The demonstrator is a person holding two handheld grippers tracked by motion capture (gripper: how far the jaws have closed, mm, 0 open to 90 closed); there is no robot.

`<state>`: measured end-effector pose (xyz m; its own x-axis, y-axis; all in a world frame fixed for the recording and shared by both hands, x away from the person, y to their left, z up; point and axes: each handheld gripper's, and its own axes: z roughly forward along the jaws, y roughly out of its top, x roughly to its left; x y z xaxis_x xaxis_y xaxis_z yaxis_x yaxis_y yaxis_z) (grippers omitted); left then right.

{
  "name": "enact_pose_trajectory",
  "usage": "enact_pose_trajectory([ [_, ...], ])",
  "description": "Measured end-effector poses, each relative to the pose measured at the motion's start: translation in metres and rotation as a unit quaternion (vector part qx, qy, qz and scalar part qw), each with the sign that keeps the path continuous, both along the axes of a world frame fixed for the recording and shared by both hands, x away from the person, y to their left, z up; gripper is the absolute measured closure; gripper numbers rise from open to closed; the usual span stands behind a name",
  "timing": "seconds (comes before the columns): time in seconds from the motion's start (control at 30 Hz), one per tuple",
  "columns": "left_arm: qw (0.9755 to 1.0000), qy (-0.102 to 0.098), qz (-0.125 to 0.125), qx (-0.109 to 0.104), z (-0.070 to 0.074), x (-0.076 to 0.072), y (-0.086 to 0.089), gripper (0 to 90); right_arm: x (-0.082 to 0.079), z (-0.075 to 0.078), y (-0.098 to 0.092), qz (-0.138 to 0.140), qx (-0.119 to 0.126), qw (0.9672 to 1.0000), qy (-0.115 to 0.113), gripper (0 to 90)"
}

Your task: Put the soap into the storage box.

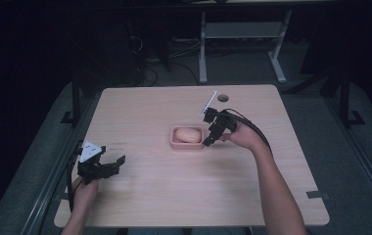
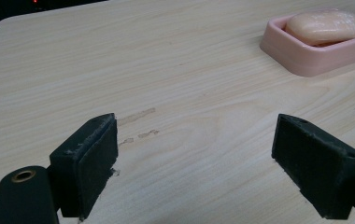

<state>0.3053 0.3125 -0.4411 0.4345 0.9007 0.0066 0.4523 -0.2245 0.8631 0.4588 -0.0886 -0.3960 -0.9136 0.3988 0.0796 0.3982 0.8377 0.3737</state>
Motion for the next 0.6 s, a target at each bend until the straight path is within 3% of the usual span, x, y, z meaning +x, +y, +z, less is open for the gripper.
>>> enact_pose_trajectory([
  [0.6, 1.0000, 0.000, -0.001, 0.001, 0.000, 0.000, 0.000, 14.2, -0.015, -0.004, -0.017, -0.008, 0.004, 1.0000, 0.003, 27.4],
])
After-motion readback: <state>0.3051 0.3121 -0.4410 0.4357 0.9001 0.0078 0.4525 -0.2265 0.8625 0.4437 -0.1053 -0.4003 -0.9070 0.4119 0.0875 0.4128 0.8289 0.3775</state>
